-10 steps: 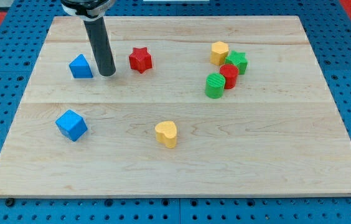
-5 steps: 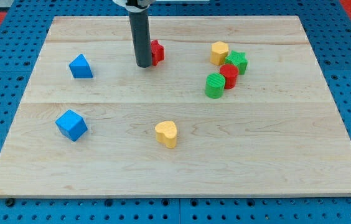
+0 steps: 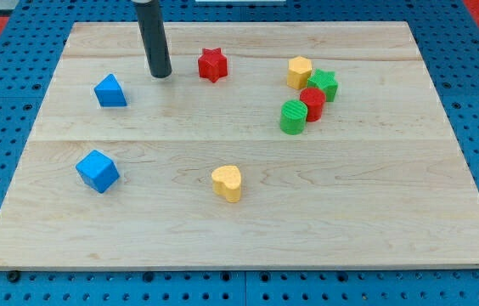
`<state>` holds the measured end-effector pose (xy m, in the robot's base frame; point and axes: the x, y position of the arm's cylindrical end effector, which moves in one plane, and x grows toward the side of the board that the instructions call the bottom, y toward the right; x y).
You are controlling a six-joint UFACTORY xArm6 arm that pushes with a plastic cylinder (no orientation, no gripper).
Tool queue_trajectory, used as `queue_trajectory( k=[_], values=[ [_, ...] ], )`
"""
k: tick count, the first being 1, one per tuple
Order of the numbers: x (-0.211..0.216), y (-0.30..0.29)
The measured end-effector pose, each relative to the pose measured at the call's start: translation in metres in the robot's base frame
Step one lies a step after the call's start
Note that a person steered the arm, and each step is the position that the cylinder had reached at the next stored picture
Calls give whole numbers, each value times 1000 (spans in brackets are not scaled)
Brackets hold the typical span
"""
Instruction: Move red star right towards the yellow hexagon
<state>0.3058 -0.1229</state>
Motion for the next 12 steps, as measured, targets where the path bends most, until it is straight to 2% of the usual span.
queue_trajectory(
  k=[1, 3, 4, 6, 8, 12],
  values=[
    [-5, 13],
    [-5, 76],
    [-5, 83],
    [-39, 62],
    [-39, 69],
    [-38, 123]
  ],
)
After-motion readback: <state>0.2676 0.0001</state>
